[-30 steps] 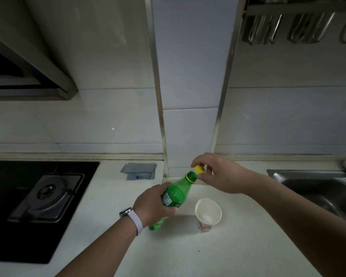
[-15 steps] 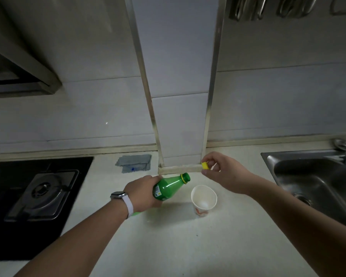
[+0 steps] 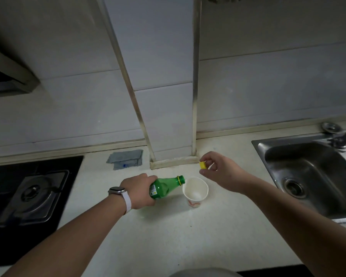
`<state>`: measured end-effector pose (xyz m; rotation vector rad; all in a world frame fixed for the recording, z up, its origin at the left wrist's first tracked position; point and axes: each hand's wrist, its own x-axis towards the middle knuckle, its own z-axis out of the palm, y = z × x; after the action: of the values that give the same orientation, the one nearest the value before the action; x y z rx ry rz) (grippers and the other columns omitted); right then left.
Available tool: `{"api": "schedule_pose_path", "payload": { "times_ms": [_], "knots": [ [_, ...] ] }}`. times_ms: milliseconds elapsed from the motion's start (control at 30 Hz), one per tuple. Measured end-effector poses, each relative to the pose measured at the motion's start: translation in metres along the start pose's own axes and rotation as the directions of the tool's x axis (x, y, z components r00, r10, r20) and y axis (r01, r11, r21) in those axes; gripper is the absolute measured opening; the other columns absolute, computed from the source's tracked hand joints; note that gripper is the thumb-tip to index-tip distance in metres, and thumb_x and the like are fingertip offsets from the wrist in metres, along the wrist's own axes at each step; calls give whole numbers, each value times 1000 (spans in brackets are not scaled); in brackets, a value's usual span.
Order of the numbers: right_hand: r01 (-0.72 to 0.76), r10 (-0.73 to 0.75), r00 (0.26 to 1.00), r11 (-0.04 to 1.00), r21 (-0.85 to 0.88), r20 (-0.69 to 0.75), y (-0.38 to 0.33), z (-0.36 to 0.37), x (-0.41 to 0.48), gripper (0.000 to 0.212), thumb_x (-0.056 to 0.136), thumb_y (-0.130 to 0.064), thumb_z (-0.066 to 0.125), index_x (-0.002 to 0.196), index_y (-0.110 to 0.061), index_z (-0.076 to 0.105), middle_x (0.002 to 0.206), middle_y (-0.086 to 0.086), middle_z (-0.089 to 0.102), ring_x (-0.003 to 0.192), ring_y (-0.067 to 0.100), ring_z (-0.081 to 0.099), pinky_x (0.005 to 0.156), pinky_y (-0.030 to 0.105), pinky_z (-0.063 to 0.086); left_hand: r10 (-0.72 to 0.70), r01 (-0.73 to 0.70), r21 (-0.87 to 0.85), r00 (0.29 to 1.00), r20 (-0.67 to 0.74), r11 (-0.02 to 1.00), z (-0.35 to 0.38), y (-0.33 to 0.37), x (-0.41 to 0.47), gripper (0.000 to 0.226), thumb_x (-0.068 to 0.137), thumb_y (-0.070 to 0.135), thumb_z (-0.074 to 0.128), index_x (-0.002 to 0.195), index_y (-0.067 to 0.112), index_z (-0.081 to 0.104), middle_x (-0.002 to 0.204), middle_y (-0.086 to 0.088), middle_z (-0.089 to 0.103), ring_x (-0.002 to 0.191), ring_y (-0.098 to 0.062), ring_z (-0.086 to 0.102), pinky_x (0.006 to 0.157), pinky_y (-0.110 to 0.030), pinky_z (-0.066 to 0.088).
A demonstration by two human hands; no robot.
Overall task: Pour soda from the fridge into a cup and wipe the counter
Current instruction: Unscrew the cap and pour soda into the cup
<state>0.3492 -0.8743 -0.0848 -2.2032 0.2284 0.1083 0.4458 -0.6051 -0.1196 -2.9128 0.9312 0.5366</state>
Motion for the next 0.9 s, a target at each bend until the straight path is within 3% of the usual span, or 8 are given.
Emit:
{"api": "schedule_pose_path", "payload": {
  "times_ms": [333, 767, 900],
  "knots": [
    [-41, 42, 999, 997, 70, -2, 22, 3, -2, 22, 89, -28, 70, 108, -29, 58, 95, -6, 61, 74, 10, 57, 65, 23, 47, -4, -1, 110, 999, 43, 994, 1, 11, 5, 52, 70, 52, 65, 117, 37, 51, 95, 8, 50, 77, -17, 52, 52, -25, 29],
    [-103, 102, 995, 986, 131, 10, 36, 2, -8, 23, 90, -28, 68, 111, -27, 57, 98, -4, 62, 89, 20, 63, 78, 37, 55, -11, -6, 212, 997, 78, 977, 1, 22, 10, 55, 70, 51, 65, 120, 34, 50, 94, 7, 47, 76, -17, 51, 50, -25, 28],
    [-109, 108, 994, 985, 131, 11, 41, 2, -10, 24, 90, -30, 68, 111, -27, 57, 99, -4, 62, 90, 18, 63, 81, 38, 55, -17, -5, 252, 996, 84, 968, 1, 25, 12, 54, 71, 51, 65, 119, 32, 50, 96, 5, 49, 76, -17, 51, 54, -26, 34]
  ]
}}
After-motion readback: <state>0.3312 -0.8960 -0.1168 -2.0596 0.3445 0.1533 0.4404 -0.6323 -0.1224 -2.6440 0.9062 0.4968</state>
